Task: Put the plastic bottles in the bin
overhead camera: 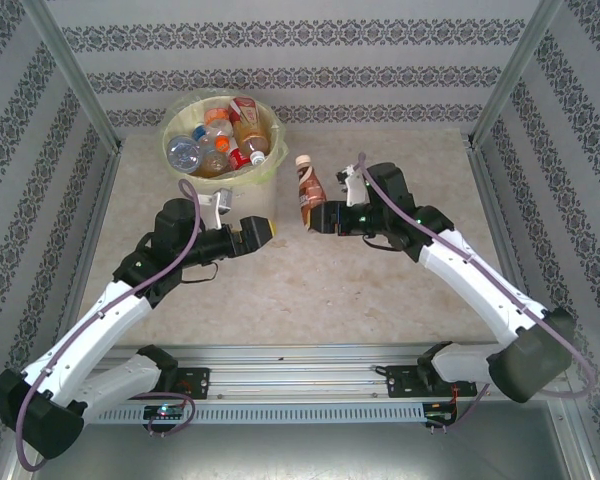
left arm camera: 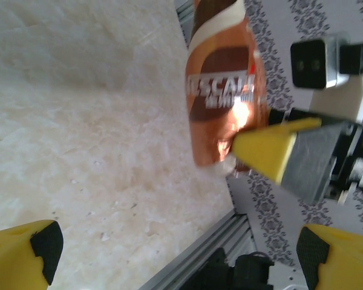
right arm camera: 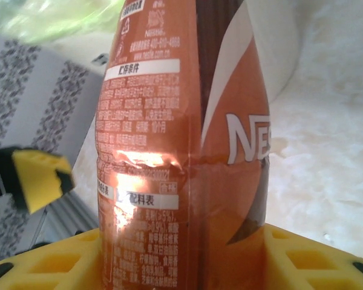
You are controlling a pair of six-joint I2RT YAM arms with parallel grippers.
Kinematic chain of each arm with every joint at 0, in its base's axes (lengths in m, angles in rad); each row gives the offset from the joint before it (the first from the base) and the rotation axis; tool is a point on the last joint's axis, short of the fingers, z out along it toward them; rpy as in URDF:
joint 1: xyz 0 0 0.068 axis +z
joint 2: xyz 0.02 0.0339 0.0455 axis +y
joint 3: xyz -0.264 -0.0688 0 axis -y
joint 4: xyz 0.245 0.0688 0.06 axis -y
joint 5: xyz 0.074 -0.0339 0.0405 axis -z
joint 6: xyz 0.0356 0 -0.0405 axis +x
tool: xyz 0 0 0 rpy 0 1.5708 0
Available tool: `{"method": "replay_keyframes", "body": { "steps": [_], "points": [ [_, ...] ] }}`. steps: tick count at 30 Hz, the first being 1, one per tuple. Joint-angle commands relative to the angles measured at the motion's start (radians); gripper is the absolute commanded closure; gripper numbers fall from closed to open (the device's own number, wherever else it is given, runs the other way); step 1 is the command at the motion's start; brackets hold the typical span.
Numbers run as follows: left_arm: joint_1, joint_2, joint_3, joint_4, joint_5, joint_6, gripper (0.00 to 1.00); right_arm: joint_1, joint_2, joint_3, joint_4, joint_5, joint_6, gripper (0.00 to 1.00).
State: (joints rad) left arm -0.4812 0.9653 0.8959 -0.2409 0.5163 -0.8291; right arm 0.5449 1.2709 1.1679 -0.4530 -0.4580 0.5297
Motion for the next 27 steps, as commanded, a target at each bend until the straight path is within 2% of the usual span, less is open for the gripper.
{"method": "replay_keyframes", "body": {
  "steps": [1, 11, 21, 24, 27],
  "points": [
    [-0.015, 0.014, 0.04, 0.126, -0.005, -0.083, 0.0, 0.047, -0.037, -0.014, -0.028, -0.003, -0.03, 0.45],
    [-0.039, 0.084, 0.128, 0.057, -0.06, -0.117, 0.0, 0.172, -0.051, 0.027, -0.077, 0.076, -0.061, 0.44],
    [-0.085, 0.16, 0.215, -0.056, -0.085, -0.127, 0.0, 0.24, -0.054, 0.08, -0.124, 0.169, -0.095, 0.45],
    [-0.099, 0.173, 0.23, -0.083, -0.097, -0.131, 0.03, 0.248, -0.053, 0.091, -0.128, 0.175, -0.097, 0.45],
    [-0.108, 0.19, 0.243, -0.101, -0.098, -0.143, 0.12, 0.258, -0.05, 0.101, -0.135, 0.19, -0.103, 0.45]
  ]
}}
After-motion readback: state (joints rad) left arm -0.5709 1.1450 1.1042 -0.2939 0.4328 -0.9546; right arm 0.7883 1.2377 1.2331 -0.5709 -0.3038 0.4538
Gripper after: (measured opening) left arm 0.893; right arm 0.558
